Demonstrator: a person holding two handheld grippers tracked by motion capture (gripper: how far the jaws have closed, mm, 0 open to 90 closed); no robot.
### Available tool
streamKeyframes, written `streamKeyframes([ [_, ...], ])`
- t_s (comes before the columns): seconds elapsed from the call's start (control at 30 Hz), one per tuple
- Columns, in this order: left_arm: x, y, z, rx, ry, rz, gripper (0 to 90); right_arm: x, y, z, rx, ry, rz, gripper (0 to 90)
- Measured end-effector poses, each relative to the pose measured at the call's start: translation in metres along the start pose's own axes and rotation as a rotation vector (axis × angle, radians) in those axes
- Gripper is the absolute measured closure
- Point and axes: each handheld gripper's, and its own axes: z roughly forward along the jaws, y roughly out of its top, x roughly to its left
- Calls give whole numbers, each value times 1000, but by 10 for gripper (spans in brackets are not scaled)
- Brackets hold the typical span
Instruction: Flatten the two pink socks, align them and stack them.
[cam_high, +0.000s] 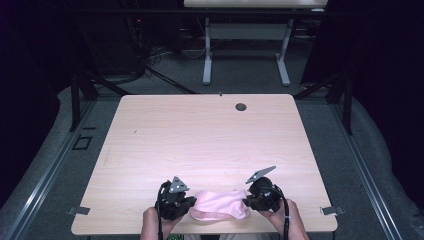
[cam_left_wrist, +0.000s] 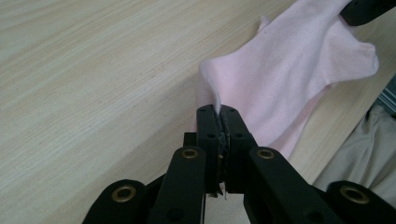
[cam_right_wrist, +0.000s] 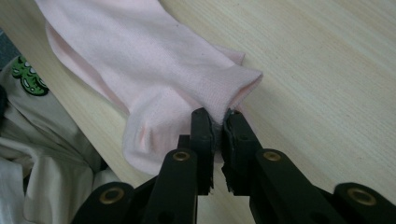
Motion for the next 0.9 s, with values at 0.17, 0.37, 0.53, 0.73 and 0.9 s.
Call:
streamKeyframes([
  [0.17,-4,-3,5,27,13,12,877,-2,3,6,27,-22,-3,816],
  [0.37,-4,-9,12,74,-9,8,806,-5,3,16,89,-62,-2,721],
  [0.53,1,-6,5,63,-7,-17,578,-7,0,9,41,-42,19,674],
  [0.73,3,-3,4,58,54,-6,340,-4,1,11,1,-43,10,594],
  [0.9,5,6,8,52,144,26,252,6,-2,19,6,-22,-29,396],
])
